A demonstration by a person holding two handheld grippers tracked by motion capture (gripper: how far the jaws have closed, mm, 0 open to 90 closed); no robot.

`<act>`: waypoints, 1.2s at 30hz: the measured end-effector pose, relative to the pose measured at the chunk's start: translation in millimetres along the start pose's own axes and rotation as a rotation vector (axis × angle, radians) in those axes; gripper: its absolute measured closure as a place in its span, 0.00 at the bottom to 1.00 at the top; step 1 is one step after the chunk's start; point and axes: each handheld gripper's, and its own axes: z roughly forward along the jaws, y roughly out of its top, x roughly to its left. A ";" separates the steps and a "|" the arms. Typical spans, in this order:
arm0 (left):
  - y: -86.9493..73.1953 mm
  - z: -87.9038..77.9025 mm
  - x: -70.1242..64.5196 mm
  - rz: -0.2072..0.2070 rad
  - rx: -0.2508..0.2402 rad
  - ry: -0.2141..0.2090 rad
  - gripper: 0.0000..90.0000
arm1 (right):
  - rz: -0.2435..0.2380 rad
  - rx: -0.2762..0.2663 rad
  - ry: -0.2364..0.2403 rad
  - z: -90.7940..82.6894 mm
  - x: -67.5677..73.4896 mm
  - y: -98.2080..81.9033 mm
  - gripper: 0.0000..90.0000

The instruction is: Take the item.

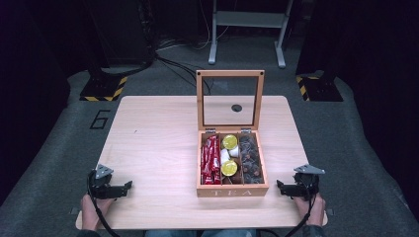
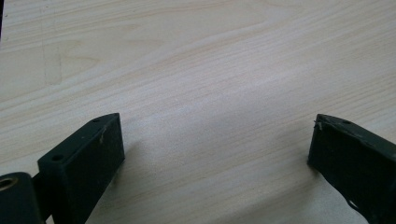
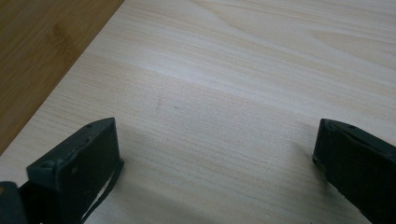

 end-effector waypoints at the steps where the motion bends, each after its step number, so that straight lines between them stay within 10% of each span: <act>1: 0.2 -0.3 -0.3 0.000 0.007 -0.002 0.03 | 0.000 0.000 0.000 0.0 0.0 0.0 0.00; 36: 29.5 -23.4 -23.5 0.034 -0.066 -0.094 0.00 | -0.009 -0.004 0.010 -0.3 -0.5 -0.2 0.00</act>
